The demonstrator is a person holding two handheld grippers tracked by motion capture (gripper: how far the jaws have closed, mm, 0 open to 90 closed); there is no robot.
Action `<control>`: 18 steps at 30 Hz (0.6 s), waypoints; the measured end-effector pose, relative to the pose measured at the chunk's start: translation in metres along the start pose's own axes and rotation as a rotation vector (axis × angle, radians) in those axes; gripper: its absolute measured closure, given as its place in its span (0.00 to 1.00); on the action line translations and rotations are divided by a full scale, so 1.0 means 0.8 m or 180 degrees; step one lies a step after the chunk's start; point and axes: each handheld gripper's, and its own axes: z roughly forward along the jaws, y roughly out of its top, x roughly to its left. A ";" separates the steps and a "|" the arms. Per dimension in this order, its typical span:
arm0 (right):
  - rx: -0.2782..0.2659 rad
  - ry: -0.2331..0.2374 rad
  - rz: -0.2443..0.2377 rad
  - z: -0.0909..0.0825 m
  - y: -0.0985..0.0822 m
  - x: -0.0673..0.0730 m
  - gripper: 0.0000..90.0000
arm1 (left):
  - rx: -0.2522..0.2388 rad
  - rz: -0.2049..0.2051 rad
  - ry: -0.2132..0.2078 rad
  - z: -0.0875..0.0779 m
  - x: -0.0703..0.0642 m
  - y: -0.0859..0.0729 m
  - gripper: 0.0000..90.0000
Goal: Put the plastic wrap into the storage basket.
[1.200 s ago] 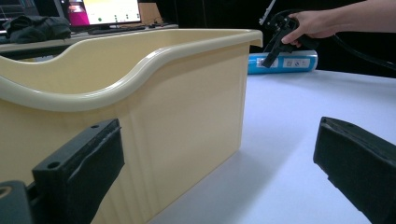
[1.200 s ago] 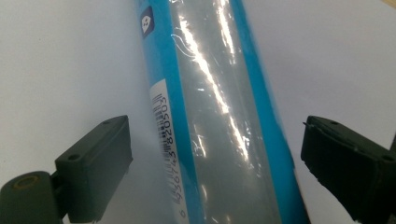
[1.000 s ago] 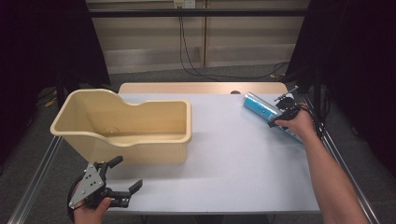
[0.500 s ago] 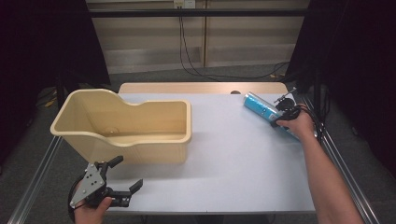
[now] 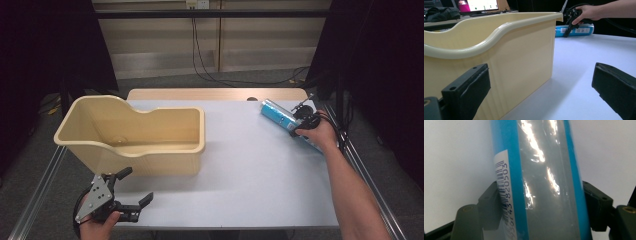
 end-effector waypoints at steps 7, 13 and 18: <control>0.0075 0.0175 -0.0027 -0.008 0.004 0.010 0.36 | -0.0001 0.0020 0.0021 -0.003 0.000 0.001 0.02; 0.0023 0.0277 -0.0023 -0.022 0.004 0.009 0.36 | 0.0016 0.0051 0.0011 -0.003 -0.002 0.001 0.02; -0.0094 0.0385 0.0013 -0.039 0.005 0.008 0.36 | 0.0021 0.0061 -0.0003 -0.002 -0.002 0.002 0.02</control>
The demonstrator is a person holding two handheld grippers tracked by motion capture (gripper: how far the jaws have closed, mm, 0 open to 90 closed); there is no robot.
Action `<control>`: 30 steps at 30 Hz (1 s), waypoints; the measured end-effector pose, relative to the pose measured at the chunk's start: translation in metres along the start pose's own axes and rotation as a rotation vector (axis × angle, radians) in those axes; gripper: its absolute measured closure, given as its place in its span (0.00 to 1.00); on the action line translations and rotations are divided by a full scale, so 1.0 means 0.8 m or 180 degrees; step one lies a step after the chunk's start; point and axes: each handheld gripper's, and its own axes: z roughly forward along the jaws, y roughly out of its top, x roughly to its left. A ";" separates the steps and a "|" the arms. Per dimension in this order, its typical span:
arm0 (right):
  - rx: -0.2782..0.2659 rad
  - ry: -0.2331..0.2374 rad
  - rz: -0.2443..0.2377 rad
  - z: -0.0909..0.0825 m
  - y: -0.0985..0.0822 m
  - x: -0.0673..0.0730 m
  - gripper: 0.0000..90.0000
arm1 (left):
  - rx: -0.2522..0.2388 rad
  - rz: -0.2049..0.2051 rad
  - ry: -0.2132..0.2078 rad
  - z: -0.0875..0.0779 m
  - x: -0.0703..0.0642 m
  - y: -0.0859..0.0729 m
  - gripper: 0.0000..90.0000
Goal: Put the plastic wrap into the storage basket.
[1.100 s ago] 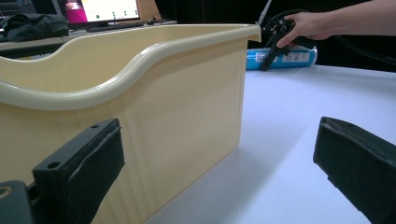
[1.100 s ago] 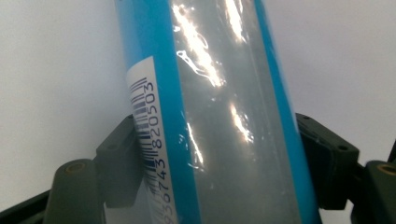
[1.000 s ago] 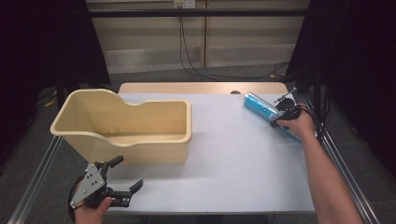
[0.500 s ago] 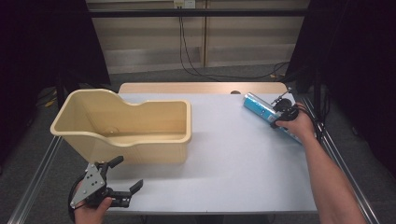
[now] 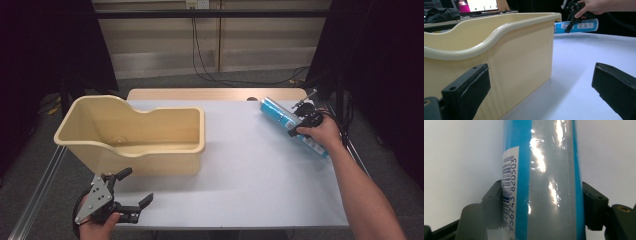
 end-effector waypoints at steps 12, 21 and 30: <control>-0.0093 0.0187 -0.0260 -0.044 0.019 0.021 0.36 | -0.0009 -0.0032 -0.0033 0.004 -0.003 0.001 0.02; -0.0143 0.0274 -0.0491 -0.077 0.044 0.047 0.36 | -0.0003 -0.0020 -0.0067 0.005 -0.004 0.001 0.02; -0.0169 0.0257 -0.0665 -0.111 0.063 0.069 0.36 | 0.0020 0.0013 -0.0109 0.006 -0.006 0.002 0.02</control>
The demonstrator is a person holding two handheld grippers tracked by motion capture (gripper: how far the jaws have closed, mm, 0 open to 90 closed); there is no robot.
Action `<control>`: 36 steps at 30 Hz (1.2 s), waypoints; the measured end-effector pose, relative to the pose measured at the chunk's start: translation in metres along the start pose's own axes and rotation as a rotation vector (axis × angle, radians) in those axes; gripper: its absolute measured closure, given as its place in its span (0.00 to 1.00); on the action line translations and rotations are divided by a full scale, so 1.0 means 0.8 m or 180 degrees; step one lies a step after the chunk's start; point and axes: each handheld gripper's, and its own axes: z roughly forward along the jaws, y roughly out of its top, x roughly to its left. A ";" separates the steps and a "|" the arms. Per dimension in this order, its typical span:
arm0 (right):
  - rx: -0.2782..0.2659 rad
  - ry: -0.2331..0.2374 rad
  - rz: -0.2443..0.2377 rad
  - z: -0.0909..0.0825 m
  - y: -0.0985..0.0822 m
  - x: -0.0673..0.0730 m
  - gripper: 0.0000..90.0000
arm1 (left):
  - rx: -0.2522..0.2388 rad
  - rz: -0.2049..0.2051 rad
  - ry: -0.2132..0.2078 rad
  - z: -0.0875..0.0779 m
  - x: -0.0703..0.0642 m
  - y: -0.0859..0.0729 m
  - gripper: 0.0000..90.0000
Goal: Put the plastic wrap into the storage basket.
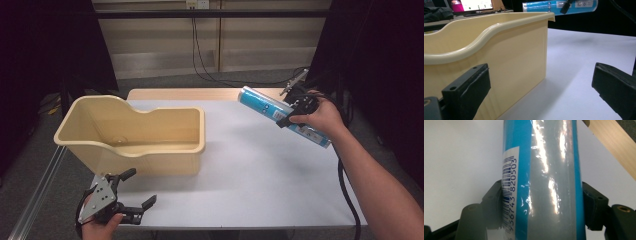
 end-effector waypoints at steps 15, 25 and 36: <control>-0.0091 0.0056 -0.0131 -0.031 0.029 0.023 0.36 | 0.0017 -0.0038 -0.0043 0.002 -0.001 -0.001 0.02; -0.0137 0.0101 -0.0212 -0.051 0.050 0.035 0.36 | -0.0002 -0.0074 -0.0068 0.002 -0.001 -0.001 0.02; -0.0152 0.0151 -0.0327 -0.063 0.068 0.044 0.36 | -0.0006 -0.0073 -0.0080 0.003 -0.001 -0.001 0.02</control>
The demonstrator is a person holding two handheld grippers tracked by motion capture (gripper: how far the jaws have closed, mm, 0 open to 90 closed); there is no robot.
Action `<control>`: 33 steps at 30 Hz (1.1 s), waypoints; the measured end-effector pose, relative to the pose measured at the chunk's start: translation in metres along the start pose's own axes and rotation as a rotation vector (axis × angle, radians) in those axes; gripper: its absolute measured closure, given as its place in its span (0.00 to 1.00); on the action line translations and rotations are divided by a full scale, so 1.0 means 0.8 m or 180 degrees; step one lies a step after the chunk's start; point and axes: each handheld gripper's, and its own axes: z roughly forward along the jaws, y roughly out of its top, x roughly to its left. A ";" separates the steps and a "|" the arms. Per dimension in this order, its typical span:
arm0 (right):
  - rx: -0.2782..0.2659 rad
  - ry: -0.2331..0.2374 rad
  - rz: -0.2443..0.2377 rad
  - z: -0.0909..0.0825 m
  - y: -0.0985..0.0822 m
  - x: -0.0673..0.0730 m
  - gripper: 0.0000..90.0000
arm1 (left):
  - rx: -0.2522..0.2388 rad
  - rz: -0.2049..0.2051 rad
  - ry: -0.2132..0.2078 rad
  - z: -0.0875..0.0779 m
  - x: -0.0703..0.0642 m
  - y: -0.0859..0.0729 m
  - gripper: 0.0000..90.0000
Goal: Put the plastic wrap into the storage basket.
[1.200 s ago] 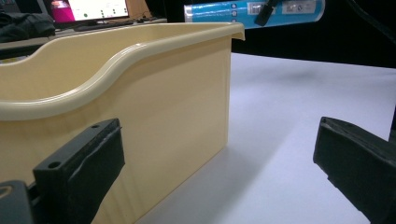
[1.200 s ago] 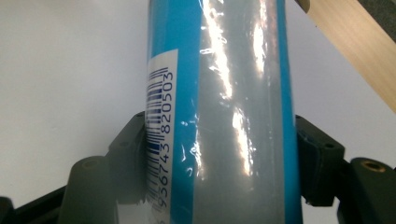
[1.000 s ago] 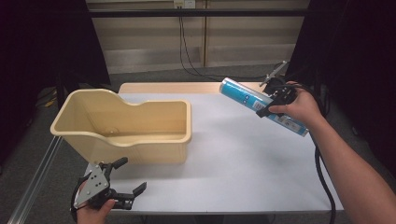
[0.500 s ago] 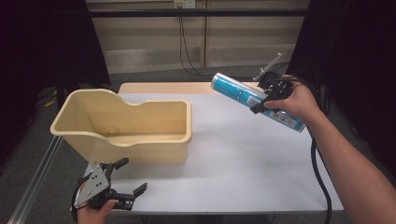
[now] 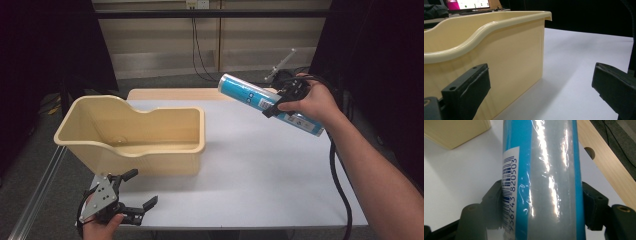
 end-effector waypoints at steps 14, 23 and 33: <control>-0.0041 0.0103 -0.0168 -0.004 0.032 0.018 0.36 | -0.0002 -0.0005 -0.0006 0.000 0.000 0.000 0.02; -0.0082 0.0177 -0.0265 -0.002 0.051 0.031 0.36 | -0.0001 -0.0007 -0.0023 0.000 0.000 0.000 0.02; -0.0114 0.0243 -0.0383 0.000 0.072 0.048 0.36 | 0.0011 0.0001 -0.0030 0.000 0.001 0.000 0.02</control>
